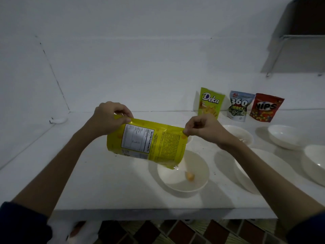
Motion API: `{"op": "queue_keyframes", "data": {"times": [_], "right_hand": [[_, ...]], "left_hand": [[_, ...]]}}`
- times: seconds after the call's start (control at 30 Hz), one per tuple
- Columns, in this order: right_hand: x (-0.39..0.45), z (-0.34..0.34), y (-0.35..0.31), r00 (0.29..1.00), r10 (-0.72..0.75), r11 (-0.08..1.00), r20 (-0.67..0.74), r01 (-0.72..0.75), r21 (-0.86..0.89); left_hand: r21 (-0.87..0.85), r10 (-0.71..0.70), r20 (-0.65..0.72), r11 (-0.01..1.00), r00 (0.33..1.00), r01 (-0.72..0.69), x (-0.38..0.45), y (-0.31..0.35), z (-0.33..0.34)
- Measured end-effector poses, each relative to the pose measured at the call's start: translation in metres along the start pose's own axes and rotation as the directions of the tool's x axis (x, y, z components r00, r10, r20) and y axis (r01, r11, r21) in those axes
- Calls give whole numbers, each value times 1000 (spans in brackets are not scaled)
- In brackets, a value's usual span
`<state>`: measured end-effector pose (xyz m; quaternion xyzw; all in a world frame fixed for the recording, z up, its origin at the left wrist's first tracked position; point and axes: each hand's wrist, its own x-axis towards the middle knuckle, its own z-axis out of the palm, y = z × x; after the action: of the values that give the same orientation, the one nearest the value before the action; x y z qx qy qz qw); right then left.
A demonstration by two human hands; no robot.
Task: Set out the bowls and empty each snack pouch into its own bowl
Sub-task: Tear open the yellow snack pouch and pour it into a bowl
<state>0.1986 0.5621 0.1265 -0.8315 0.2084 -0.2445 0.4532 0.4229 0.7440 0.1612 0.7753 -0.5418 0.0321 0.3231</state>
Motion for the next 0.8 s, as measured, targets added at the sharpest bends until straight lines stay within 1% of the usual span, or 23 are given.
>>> {"op": "queue_keyframes", "data": {"times": [0.1,0.13,0.23,0.3,0.47,0.6,0.73,0.8], "right_hand": [[-15,-2,8,996,40,999,78,-38,-18],[-18,-3,11,995,55,998,79,-54,-18],[-22,-9,20,997,74,997,-5,-74,-29],[-25,-11,22,997,71,995,-34,-73,-60],[-28,-11,22,994,88,989,-67,-95,-115],[-28,-17,19,991,125,990,-44,-127,-55],[-29,-17,18,989,137,984,-57,-142,-104],[-29,-18,16,989,133,984,-70,-140,-113]], "left_hand": [[45,-16,-8,999,1000,16,-6,23,2],[61,-19,1,998,1000,19,-6,29,4],[137,-20,8,990,1000,19,-9,39,12],[151,-13,13,988,1000,11,-9,41,17],[128,4,21,992,1000,-7,-7,47,20],[83,49,-28,995,998,-46,-2,52,17],[163,109,-34,981,993,-102,4,57,18],[162,105,-42,982,994,-97,6,58,19]]}}
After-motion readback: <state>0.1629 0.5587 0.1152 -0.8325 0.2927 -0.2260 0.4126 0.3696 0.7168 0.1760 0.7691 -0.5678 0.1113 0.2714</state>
